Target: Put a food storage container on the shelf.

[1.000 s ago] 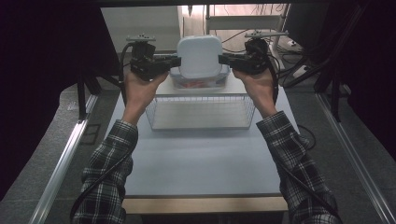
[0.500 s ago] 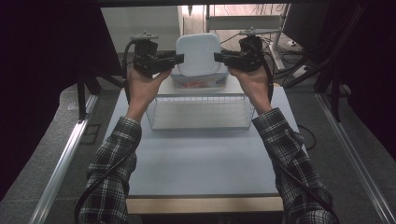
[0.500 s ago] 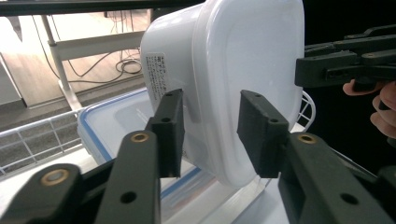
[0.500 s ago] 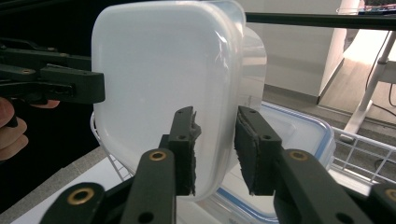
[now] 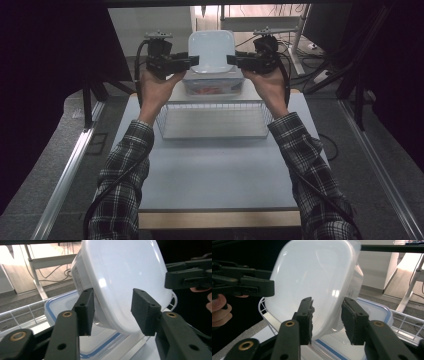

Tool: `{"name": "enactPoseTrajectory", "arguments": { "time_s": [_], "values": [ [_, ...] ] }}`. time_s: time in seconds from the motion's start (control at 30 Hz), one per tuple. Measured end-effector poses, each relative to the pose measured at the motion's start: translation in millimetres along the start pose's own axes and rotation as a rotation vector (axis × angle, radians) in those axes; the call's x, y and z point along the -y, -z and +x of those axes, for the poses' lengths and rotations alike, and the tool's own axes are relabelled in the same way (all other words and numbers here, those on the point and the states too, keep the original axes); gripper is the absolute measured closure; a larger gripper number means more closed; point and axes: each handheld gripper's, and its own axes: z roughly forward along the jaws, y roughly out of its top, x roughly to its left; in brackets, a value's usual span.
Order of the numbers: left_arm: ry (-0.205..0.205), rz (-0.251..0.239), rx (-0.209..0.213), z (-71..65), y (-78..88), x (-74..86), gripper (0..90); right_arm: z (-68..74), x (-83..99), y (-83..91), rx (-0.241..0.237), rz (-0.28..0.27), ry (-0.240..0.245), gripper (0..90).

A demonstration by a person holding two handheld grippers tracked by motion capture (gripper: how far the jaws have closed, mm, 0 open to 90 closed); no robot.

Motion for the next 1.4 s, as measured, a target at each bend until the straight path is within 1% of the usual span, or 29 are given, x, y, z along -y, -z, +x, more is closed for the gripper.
{"name": "enactPoseTrajectory", "arguments": {
  "time_s": [0.07, 0.17, 0.23, 0.33, 0.5, 0.63, 0.73, 0.83, 0.87, 0.97, 1.1, 1.2, 1.3, 1.37, 1.4],
  "values": [
    [0.01, -0.003, 0.005, 0.3, -0.9, -0.5, 53.0, -0.9, -1.0, -1.1, 0.003, 0.005, -0.003, 59.0],
    [0.01, 0.003, 0.008, 1.4, -1.5, -2.3, 53.0, -3.7, -2.6, -2.0, -0.003, 0.016, -0.018, 58.1],
    [0.015, 0.006, 0.005, 1.5, -2.5, -3.8, 51.9, -4.0, -3.8, -3.0, 0.009, 0.015, -0.018, 56.4],
    [0.023, 0.005, -0.012, 1.9, -4.3, -5.9, 47.2, -3.4, -4.9, -5.4, 0.03, 0.018, -0.012, 55.7],
    [0.018, 0.011, -0.04, 3.3, -8.0, -11.0, 46.7, -4.8, -7.0, -8.3, 0.038, 0.005, -0.027, 55.5],
    [0.029, 0.008, -0.033, 4.5, -11.0, -13.8, 47.8, -4.5, -10.5, -9.9, 0.062, 0.0, -0.024, 55.7],
    [0.042, 0.004, -0.025, 7.2, -11.0, -15.4, 49.7, -4.8, -13.0, -11.0, 0.066, 0.002, -0.024, 56.0],
    [0.061, -0.006, -0.003, 10.3, -10.6, -16.7, 50.8, -4.7, -14.3, -11.0, 0.062, -0.004, -0.032, 56.5],
    [0.063, -0.002, -0.001, 10.6, -10.9, -17.1, 51.1, -4.9, -14.4, -11.4, 0.064, 0.003, -0.028, 56.6],
    [0.053, 0.001, -0.004, 9.6, -10.9, -17.4, 50.7, -5.2, -13.4, -12.7, 0.068, 0.011, -0.025, 56.6],
    [0.035, -0.014, -0.001, 6.8, -7.8, -18.6, 47.5, -5.0, -12.3, -12.0, 0.06, 0.009, -0.021, 56.1],
    [0.008, -0.021, -0.003, 2.7, -4.1, -19.3, 44.7, -2.7, -12.1, -9.8, 0.049, 0.005, -0.012, 54.4],
    [-0.029, -0.034, -0.006, -1.2, -0.2, -17.0, 38.6, 0.0, -11.0, -6.4, 0.044, -0.003, 0.009, 50.2],
    [-0.045, -0.027, 0.009, -2.8, 0.5, -13.7, 33.6, 1.5, -9.1, -4.5, 0.046, -0.003, 0.024, 45.2],
    [-0.059, -0.022, 0.007, -3.7, 0.9, -11.4, 31.4, 1.8, -7.8, -3.9, 0.041, -0.002, 0.032, 42.1]
  ]
}}
